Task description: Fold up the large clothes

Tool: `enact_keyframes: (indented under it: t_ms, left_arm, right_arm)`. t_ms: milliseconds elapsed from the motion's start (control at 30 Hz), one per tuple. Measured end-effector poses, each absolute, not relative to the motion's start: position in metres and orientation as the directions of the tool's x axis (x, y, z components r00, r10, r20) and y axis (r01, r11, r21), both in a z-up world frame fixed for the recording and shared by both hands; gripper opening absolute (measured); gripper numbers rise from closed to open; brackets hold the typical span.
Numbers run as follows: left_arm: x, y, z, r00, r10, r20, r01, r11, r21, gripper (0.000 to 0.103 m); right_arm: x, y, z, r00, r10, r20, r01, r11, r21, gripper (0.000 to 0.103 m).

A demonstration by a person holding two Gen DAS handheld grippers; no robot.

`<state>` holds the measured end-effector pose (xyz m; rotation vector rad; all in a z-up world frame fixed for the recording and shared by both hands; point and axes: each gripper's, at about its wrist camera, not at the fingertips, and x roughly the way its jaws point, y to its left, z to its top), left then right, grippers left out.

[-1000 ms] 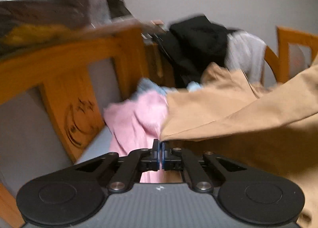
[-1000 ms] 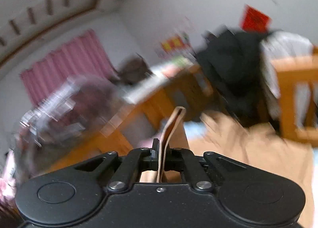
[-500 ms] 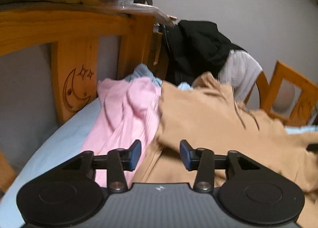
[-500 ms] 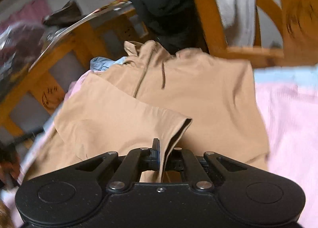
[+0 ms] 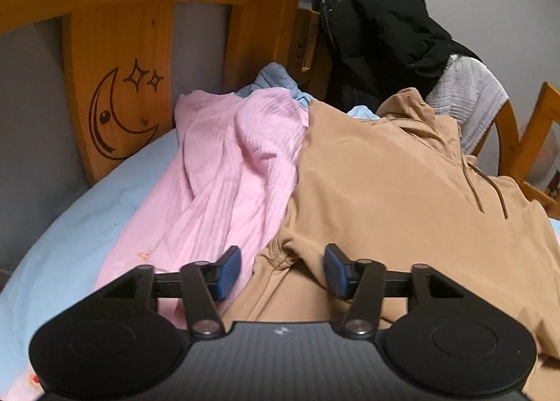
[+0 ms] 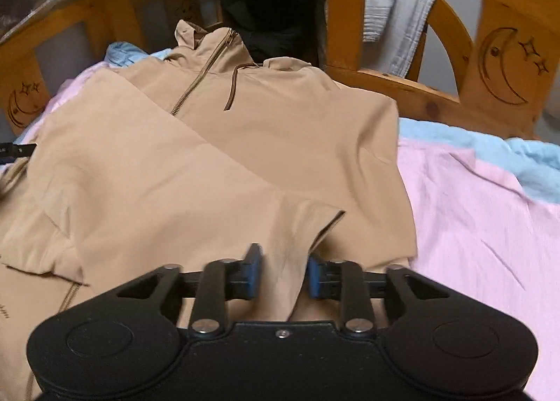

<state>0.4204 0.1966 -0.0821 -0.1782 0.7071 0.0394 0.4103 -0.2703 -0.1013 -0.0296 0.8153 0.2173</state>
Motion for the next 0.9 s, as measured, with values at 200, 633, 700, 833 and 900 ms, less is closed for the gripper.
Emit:
enact_keyframes:
  t_ms: [200,633,700,833,900]
  left_arm:
    - [0.397,0.205,-0.075,0.759,-0.042,-0.65,-0.069,0.987,-0.144,0.069]
    - [0.351,0.215,-0.077,0.699,-0.058,-0.713,-0.021,0.995,-0.101,0.082]
    - [0.347,0.216,-0.079,0.69,-0.056,-0.722,-0.03,0.994,-0.105,0.085]
    - [0.341,0.216,-0.08,0.664,-0.041,-0.747,-0.041,0.995,-0.091,0.09]
    - [0.335,0.214,-0.079,0.659,-0.037,-0.751,-0.033,0.996,-0.078,0.091]
  right_arm:
    - [0.404,-0.27,-0.108,0.645,0.154,-0.749,-0.203,0.979,0.026,0.074]
    - [0.392,-0.284,-0.117,0.647,0.153,-0.747,-0.144,0.987,0.078,0.091]
    - [0.389,-0.285,-0.118,0.645,0.153,-0.748,-0.137,0.987,0.084,0.093]
    - [0.383,-0.286,-0.119,0.638,0.167,-0.751,-0.141,0.985,0.099,0.098]
    - [0.378,-0.284,-0.118,0.639,0.172,-0.75,-0.151,0.984,0.098,0.099]
